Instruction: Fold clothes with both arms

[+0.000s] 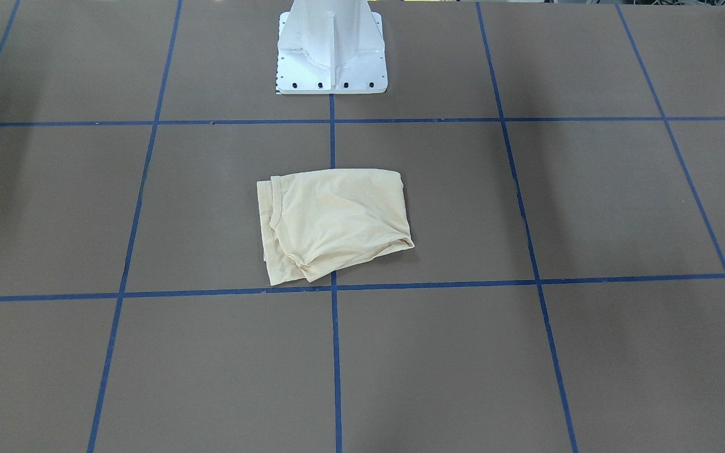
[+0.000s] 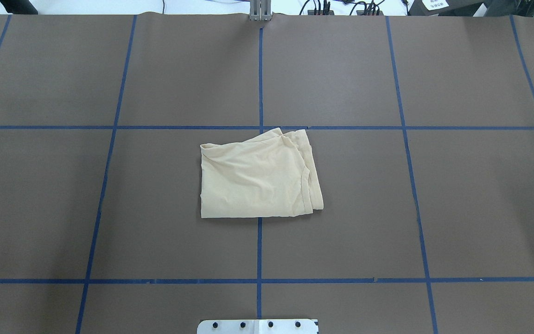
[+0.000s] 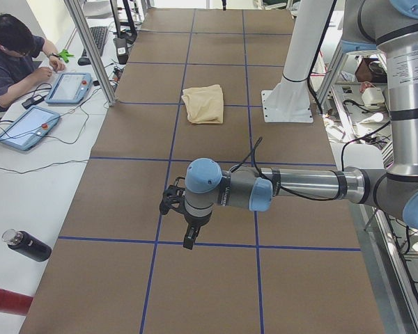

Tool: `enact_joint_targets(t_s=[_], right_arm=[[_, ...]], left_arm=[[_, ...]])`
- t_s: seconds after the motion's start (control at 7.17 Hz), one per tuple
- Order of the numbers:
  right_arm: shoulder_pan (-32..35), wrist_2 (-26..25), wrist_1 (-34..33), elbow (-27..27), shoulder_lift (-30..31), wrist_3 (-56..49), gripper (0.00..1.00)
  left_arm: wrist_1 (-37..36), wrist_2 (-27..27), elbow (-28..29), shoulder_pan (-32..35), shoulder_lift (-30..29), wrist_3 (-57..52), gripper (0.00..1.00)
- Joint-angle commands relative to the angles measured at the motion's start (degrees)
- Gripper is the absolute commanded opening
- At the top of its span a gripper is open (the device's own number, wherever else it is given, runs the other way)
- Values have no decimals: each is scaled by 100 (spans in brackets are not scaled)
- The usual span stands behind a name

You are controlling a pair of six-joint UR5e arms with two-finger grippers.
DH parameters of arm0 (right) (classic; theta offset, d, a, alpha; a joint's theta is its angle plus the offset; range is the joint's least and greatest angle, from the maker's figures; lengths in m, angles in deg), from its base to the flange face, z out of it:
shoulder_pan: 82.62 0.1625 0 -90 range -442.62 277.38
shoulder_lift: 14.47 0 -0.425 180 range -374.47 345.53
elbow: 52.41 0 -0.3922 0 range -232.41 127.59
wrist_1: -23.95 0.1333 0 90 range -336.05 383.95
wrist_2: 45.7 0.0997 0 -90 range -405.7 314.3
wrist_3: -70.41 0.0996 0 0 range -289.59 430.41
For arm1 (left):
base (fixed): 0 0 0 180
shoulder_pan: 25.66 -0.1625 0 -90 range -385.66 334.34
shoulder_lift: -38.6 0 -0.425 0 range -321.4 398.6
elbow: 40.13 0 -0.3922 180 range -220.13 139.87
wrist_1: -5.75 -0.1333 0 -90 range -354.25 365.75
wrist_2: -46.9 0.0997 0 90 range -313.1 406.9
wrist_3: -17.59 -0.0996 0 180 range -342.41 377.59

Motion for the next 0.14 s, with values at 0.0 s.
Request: enact_joint_targets(t_s=[0.0], right_arm=[[0, 1, -8, 0, 0, -1, 100]], left_arm=[[0, 34, -25, 3, 0, -2, 100]])
